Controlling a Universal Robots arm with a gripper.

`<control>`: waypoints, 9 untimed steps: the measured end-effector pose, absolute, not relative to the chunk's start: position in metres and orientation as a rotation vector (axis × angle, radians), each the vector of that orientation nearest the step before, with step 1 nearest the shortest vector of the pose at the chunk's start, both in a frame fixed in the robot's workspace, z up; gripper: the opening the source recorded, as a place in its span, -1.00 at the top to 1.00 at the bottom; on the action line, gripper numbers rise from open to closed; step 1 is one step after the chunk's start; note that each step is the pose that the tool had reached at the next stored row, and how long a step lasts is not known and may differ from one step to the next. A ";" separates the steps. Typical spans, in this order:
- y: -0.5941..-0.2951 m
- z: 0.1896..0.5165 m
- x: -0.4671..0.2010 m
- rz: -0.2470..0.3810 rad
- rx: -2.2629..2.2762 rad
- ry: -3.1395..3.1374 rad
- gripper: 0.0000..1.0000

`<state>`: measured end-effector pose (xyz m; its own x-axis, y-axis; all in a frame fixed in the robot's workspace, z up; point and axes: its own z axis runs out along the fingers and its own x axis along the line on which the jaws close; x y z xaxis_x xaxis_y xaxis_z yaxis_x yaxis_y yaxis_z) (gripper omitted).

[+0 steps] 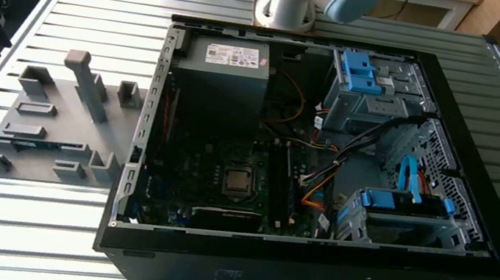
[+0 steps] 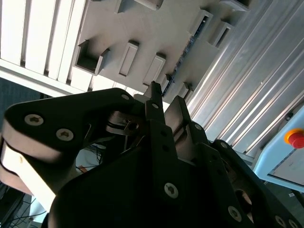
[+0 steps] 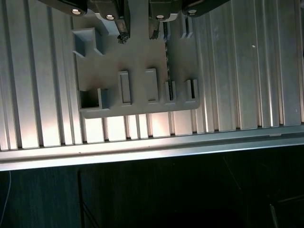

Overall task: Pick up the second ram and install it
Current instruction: 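Pick up the second ram and move it above second insertion slot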

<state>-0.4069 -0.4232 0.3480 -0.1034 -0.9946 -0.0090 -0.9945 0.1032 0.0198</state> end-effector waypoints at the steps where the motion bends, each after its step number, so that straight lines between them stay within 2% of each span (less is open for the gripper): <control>1: -0.423 0.348 -0.407 -0.033 2.099 -2.328 0.40; 9: -0.423 0.345 -0.407 -0.033 2.099 -2.328 0.40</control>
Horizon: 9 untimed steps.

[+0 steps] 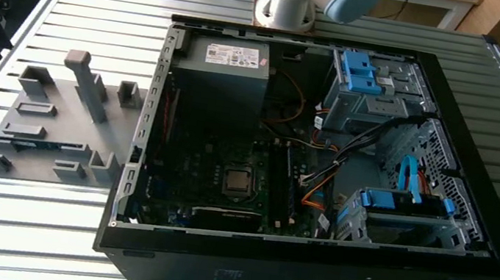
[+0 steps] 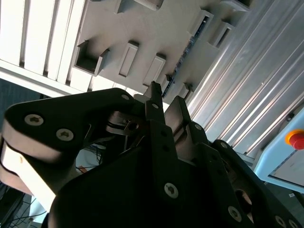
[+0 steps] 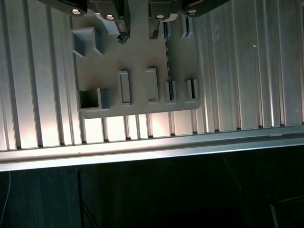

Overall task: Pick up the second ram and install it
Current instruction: 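Pick up the second ram and move it above second insertion slot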

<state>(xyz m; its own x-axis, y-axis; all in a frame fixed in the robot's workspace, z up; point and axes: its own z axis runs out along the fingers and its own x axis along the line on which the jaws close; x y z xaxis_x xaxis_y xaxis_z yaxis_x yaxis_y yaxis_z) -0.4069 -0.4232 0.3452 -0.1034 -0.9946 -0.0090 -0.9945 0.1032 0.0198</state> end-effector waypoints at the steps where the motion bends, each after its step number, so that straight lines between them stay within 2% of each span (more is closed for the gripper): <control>1: -0.423 0.345 -0.407 -0.033 2.099 -2.328 0.40; 9: -0.423 0.343 -0.407 -0.032 2.099 -2.328 0.40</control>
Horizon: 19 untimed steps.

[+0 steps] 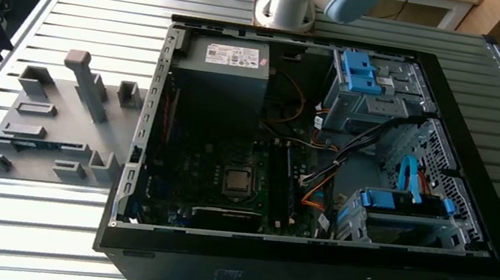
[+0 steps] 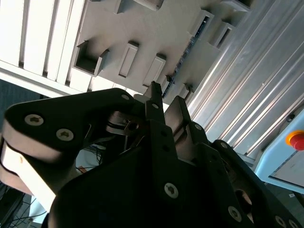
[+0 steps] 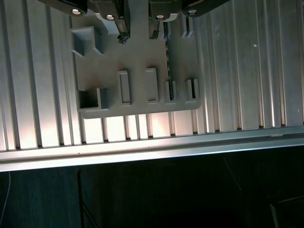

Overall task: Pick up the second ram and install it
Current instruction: 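Pick up the second ram and move it above second insertion slot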

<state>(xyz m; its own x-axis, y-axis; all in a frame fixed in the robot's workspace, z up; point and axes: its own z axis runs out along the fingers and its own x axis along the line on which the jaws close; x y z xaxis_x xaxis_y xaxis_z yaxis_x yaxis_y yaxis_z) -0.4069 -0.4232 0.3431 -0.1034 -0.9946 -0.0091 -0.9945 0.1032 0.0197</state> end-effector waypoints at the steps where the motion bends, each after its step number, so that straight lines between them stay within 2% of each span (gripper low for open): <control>1: -0.423 0.343 -0.407 -0.032 2.099 -2.328 0.40; 19: -0.431 0.337 -0.407 -0.030 2.100 -2.329 0.40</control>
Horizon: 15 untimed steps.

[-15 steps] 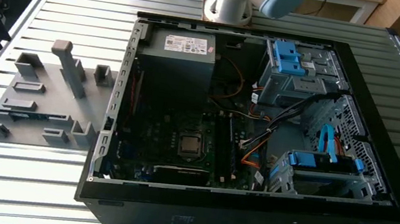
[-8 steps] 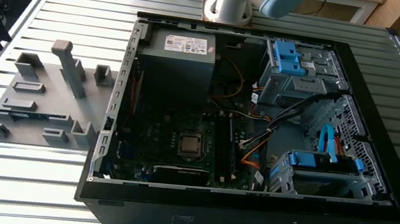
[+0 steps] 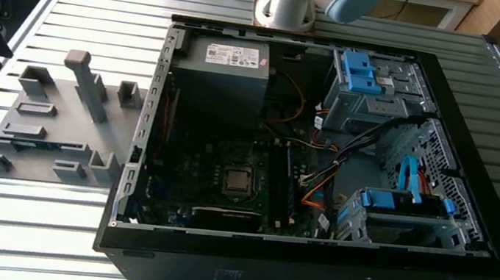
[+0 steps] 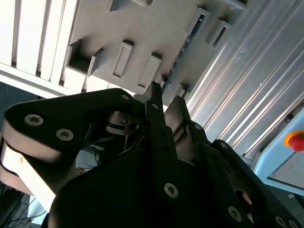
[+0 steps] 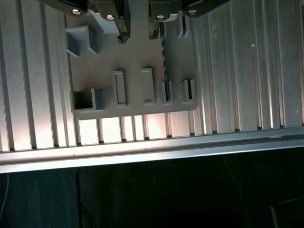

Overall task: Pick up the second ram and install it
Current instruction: 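Pick up the second ram and move it above second insertion slot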

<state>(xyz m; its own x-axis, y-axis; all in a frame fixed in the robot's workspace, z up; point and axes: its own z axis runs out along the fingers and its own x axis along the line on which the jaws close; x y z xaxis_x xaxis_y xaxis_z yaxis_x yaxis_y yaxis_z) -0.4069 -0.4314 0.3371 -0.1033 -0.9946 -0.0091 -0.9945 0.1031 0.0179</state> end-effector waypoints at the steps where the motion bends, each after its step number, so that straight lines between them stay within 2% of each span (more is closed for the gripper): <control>1: -0.432 0.336 -0.407 -0.030 2.100 -2.329 0.40; 15: -0.442 0.318 -0.407 -0.030 2.110 -2.320 0.40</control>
